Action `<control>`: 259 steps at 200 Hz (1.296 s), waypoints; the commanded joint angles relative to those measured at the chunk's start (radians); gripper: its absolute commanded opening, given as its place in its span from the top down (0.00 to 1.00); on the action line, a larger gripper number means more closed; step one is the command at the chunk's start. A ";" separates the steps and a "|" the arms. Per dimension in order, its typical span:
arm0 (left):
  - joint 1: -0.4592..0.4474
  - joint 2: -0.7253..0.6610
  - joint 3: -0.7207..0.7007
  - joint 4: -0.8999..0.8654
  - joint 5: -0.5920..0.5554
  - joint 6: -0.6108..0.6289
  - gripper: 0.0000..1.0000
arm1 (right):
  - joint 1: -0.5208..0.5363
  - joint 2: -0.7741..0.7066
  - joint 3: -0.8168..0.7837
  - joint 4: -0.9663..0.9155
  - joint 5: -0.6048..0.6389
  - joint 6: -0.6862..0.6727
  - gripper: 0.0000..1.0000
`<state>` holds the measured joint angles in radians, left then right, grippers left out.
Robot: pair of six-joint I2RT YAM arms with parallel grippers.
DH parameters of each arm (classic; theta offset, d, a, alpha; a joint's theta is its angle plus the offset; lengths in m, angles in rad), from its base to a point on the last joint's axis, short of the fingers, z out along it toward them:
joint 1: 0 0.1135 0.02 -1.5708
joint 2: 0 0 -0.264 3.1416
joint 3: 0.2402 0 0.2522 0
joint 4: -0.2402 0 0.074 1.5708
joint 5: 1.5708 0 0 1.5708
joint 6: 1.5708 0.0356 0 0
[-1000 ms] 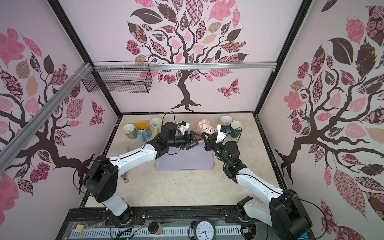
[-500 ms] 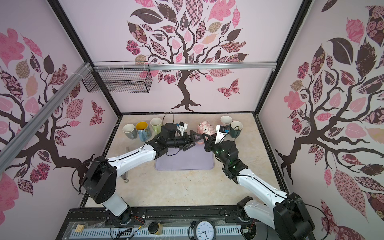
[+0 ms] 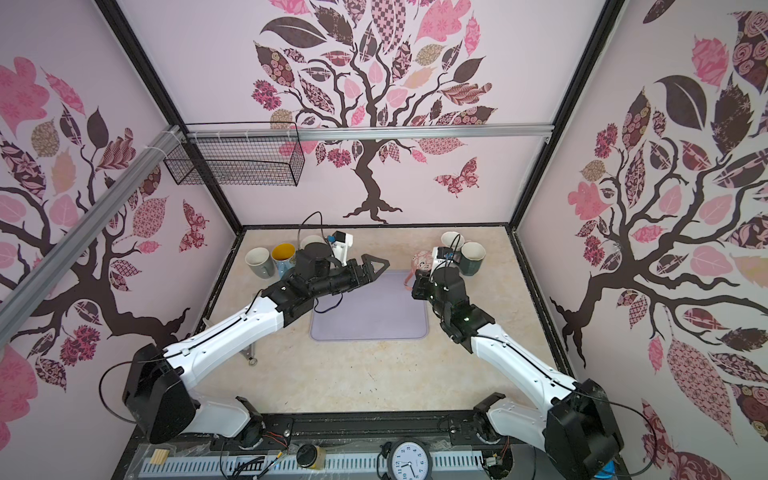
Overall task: Turn the mug right side up
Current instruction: Place the mug at the top-right of the table.
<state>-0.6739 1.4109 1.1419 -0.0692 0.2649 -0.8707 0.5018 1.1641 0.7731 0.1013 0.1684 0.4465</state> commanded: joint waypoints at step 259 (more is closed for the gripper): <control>0.036 -0.420 -0.261 -0.197 -0.264 0.187 0.02 | -0.270 0.936 1.078 -0.741 -0.065 -0.281 0.33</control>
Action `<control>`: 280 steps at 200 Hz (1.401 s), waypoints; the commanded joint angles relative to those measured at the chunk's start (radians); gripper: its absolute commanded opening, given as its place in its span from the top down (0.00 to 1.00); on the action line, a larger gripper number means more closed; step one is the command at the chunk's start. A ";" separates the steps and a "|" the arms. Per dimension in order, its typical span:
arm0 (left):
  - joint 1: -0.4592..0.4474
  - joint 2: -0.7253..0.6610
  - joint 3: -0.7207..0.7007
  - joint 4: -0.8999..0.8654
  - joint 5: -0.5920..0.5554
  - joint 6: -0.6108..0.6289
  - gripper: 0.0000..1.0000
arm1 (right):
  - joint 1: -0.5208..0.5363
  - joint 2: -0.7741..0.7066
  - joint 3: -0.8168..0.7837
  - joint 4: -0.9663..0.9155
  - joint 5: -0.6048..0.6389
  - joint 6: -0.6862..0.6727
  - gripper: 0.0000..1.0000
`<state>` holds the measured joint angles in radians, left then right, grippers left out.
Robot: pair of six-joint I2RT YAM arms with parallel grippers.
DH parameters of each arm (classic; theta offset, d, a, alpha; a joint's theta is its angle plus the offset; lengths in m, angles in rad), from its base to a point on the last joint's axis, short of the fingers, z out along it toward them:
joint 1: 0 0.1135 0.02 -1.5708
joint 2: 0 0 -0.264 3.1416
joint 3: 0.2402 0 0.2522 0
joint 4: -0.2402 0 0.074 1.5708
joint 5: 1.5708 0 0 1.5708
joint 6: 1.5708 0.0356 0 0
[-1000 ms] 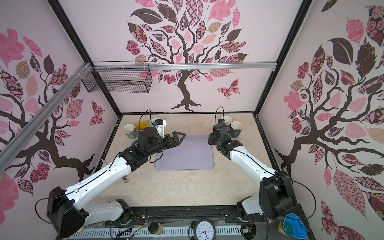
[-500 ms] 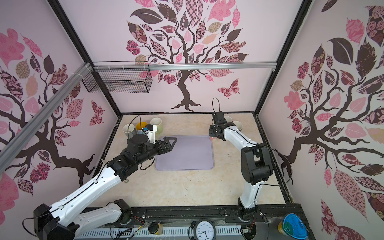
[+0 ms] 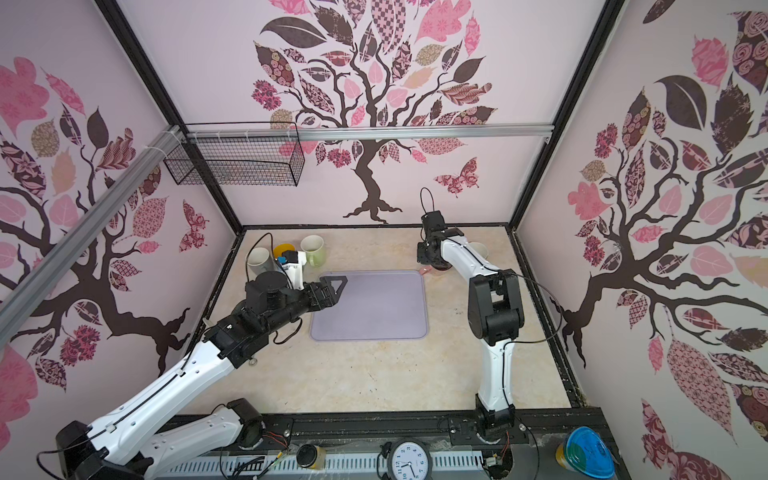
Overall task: Turn the mug right side up
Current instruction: Place the mug at the top-right of the table, then reset both arms
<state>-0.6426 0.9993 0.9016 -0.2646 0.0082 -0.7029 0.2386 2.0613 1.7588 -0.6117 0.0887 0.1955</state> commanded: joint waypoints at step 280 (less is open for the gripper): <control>0.464 0.224 -0.328 0.389 -0.707 0.436 0.01 | -0.017 -0.657 -1.489 1.656 0.513 -0.139 0.00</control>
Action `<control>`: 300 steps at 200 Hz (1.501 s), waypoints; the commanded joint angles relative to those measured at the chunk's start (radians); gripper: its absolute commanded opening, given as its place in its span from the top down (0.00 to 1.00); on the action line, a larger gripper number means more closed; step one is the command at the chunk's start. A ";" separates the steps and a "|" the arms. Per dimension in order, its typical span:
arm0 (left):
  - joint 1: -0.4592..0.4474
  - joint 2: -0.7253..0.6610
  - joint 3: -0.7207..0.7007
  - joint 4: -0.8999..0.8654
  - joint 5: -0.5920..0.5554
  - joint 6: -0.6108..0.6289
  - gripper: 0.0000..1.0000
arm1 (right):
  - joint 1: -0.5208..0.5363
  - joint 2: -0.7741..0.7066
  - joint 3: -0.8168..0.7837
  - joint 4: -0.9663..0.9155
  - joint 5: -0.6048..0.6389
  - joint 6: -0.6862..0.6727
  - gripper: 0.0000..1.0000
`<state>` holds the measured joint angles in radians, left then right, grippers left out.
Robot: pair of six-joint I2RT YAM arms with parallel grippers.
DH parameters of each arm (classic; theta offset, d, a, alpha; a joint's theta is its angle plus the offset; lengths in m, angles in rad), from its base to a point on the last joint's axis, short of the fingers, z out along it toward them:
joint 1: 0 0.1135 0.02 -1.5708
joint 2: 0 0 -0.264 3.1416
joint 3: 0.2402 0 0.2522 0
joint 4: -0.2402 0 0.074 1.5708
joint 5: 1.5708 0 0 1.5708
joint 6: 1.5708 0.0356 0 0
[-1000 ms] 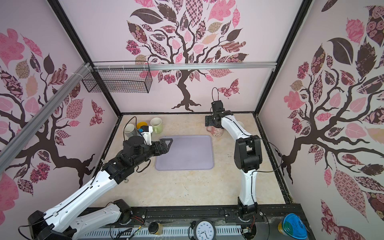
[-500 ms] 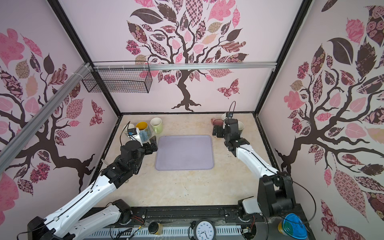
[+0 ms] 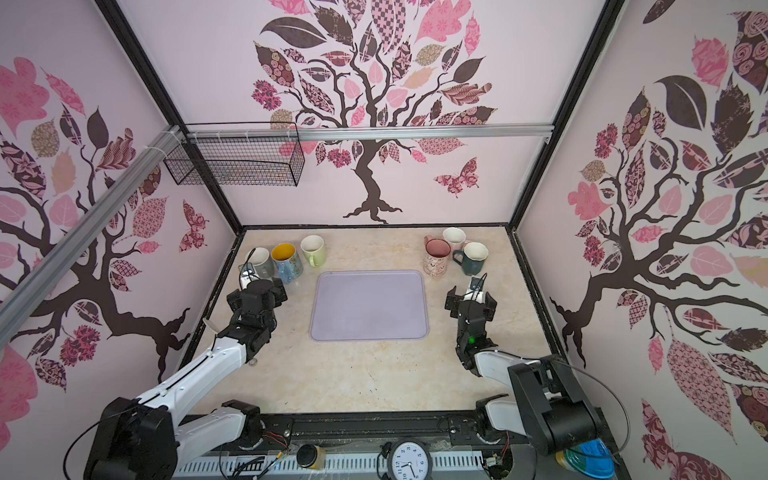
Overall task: Turn the mug right side up
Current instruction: Reset both arms
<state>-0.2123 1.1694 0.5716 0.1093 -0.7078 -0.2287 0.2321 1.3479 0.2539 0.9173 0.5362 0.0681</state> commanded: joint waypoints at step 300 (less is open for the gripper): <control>0.189 0.356 -0.091 0.560 0.363 0.155 0.01 | -0.121 0.221 0.016 0.284 -0.210 -0.031 0.00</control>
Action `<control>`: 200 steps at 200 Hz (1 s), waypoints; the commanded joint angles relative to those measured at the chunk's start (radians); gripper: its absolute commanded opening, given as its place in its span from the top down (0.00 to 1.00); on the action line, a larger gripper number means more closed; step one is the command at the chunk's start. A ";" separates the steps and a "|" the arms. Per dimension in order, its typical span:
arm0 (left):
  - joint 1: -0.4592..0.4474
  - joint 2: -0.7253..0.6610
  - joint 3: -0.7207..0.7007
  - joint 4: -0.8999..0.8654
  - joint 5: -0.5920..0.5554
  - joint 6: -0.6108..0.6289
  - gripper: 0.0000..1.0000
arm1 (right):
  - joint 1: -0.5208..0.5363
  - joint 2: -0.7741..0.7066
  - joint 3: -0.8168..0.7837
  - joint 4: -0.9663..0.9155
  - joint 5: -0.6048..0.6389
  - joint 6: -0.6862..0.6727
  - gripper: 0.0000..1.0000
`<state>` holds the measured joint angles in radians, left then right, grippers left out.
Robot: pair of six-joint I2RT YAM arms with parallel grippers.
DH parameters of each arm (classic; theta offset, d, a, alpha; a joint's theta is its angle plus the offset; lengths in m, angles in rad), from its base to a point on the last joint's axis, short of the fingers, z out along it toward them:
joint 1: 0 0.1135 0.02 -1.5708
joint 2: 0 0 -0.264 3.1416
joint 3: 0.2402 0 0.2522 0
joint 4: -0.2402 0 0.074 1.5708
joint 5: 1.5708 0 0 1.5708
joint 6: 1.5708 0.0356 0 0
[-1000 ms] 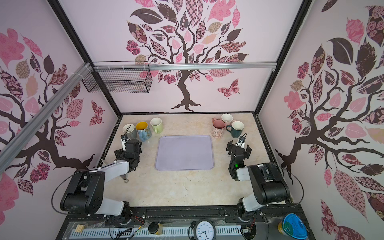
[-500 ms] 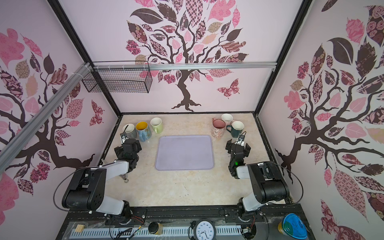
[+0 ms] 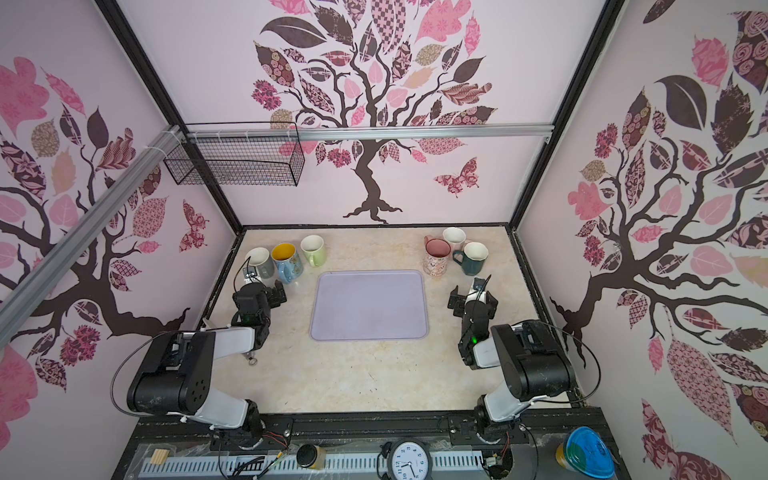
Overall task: Turn the mug right side up
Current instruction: Reset both arms
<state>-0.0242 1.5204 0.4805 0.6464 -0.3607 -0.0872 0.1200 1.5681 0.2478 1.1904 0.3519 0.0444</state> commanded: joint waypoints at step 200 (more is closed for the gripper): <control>0.005 0.041 -0.100 0.235 0.094 0.036 0.01 | -0.010 -0.003 0.020 0.014 -0.024 -0.006 0.00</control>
<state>-0.0238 1.5570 0.3927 0.8700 -0.2771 -0.0601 0.1146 1.5681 0.2554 1.1938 0.3347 0.0444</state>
